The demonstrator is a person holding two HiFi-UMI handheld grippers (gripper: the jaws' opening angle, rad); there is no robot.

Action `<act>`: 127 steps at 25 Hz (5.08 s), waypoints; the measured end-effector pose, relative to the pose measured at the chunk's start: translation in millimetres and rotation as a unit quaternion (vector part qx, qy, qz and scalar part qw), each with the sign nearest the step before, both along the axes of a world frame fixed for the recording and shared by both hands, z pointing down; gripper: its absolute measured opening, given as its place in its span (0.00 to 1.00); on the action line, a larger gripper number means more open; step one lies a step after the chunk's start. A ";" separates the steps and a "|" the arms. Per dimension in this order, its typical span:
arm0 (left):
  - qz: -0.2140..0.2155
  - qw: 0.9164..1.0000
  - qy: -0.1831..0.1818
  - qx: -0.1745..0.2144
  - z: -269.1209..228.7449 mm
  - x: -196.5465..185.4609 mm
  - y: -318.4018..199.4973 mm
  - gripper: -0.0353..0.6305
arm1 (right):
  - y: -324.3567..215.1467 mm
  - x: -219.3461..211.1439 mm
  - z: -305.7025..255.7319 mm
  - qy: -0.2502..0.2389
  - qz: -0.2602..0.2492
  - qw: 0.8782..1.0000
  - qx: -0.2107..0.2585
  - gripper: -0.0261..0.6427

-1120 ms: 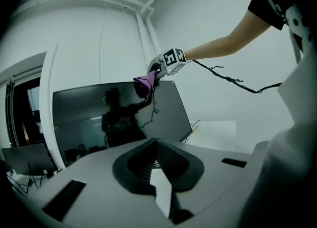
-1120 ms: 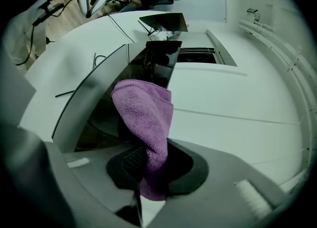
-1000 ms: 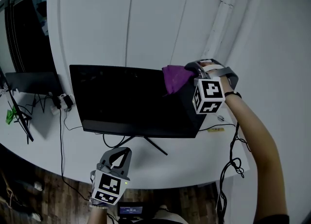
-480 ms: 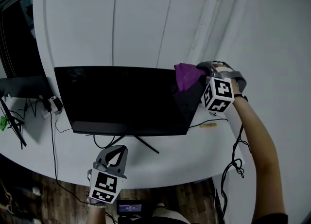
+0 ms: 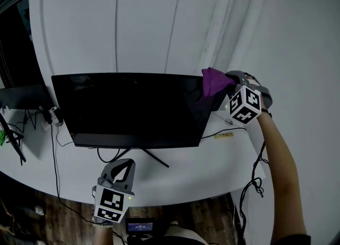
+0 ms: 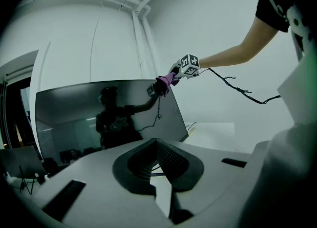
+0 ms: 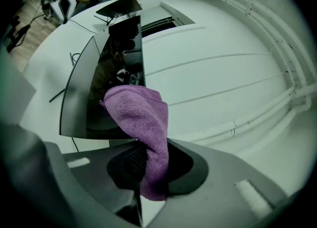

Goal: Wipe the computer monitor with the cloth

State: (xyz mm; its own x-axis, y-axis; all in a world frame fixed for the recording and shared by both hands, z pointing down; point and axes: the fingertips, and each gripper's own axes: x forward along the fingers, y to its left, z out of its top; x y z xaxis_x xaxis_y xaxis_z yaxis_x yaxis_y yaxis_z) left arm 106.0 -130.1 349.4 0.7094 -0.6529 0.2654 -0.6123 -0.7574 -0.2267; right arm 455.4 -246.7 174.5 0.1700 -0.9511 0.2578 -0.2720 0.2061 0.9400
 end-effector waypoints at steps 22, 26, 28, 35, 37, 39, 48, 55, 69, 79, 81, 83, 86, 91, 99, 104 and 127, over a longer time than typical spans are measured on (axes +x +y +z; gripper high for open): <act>-0.056 0.998 0.004 0.001 -1.3 12.8 2.7 0.06 | 18.2 2.9 80.9 -0.163 -0.011 0.987 0.008 0.15; -0.065 0.998 0.005 0.003 -1.0 14.6 2.4 0.06 | 21.6 0.2 93.7 -0.168 -0.019 0.986 0.009 0.15; -0.068 0.998 0.009 0.006 -1.4 16.3 3.5 0.06 | 23.3 -0.5 98.6 -0.173 -0.020 0.985 0.010 0.15; -0.089 0.996 0.008 0.009 0.8 19.5 8.4 0.06 | 28.2 -0.4 133.7 -0.186 -0.029 0.982 -0.017 0.15; -0.098 0.995 0.007 0.008 2.7 20.3 8.2 0.06 | 27.8 -0.8 144.6 -0.187 -0.034 0.981 -0.024 0.15; -0.107 0.994 0.005 0.008 3.8 21.9 8.6 0.06 | 28.4 -0.5 156.6 -0.189 -0.038 0.981 -0.031 0.15; -0.144 0.990 0.004 0.003 14.1 24.0 15.5 0.06 | 37.0 0.1 227.9 -0.221 -0.041 0.971 -0.079 0.15; -0.171 0.985 0.006 -0.001 20.4 26.3 19.6 0.06 | 42.2 -1.2 274.3 -0.248 -0.038 0.961 -0.115 0.15; -0.205 0.979 0.011 -0.006 29.7 3.3 28.6 0.06 | 60.2 -8.4 354.2 -0.304 0.014 0.936 -0.179 0.15; -0.193 0.981 0.012 -0.003 25.5 -25.5 10.3 0.06 | 73.8 -30.1 390.2 -0.319 0.063 0.922 -0.212 0.15; -0.190 0.982 0.011 -0.004 25.6 -31.5 6.7 0.06 | 74.0 -42.3 393.9 -0.327 0.063 0.918 -0.218 0.15; -0.188 0.982 0.010 -0.007 26.5 -37.6 3.3 0.06 | 70.8 -54.0 394.8 -0.345 0.067 0.910 -0.219 0.15; -0.189 0.982 0.012 -0.009 28.2 -46.3 -3.1 0.06 | 63.2 -64.0 394.9 -0.375 0.080 0.898 -0.217 0.15; -0.185 0.983 0.011 -0.013 29.7 -62.9 -14.3 0.06 | 56.6 -84.9 397.1 -0.366 0.075 0.901 -0.221 0.15; -0.176 0.984 0.009 -0.019 34.9 -84.3 -33.7 0.06 | 42.8 -134.6 399.7 -0.348 0.047 0.906 -0.234 0.15; -0.170 0.985 0.009 -0.027 39.4 -98.3 -45.0 0.06 | 34.7 -169.5 400.0 -0.344 0.025 0.905 -0.248 0.15; -0.193 0.980 0.013 -0.041 53.7 -183.4 -76.9 0.06 | -2.1 -337.0 390.7 -0.335 -0.076 0.895 -0.284 0.15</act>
